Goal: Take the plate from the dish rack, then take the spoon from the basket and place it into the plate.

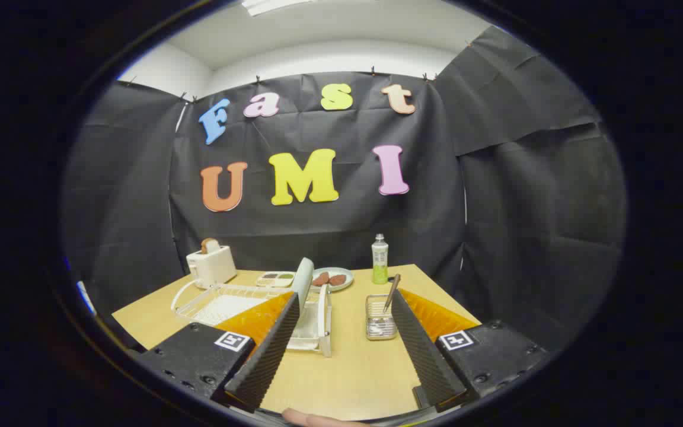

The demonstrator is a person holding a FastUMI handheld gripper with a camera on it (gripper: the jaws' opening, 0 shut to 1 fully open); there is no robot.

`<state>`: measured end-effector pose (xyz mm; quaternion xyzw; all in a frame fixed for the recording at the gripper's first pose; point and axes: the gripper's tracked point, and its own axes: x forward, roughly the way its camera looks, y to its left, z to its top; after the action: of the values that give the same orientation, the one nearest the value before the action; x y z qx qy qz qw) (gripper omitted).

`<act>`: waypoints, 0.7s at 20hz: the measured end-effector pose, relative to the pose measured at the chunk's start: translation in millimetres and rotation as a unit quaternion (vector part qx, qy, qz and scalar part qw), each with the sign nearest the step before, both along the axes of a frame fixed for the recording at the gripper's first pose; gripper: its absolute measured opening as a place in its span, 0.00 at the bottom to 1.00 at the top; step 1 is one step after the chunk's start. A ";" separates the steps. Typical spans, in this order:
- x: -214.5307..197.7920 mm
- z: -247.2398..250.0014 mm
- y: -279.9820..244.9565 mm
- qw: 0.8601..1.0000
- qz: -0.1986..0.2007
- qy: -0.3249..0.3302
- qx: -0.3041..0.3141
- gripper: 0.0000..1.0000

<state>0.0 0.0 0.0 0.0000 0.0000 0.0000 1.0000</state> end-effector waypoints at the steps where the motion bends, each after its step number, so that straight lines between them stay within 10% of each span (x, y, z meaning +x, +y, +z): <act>1: -0.9 0.2 3.5 1.000 0.003 0.001 0.000 1.00; 14: 18.2 -8.6 9.5 1.000 0.025 0.007 0.007 1.00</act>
<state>18.2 9.5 -8.6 0.0068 0.0073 0.0245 0.9996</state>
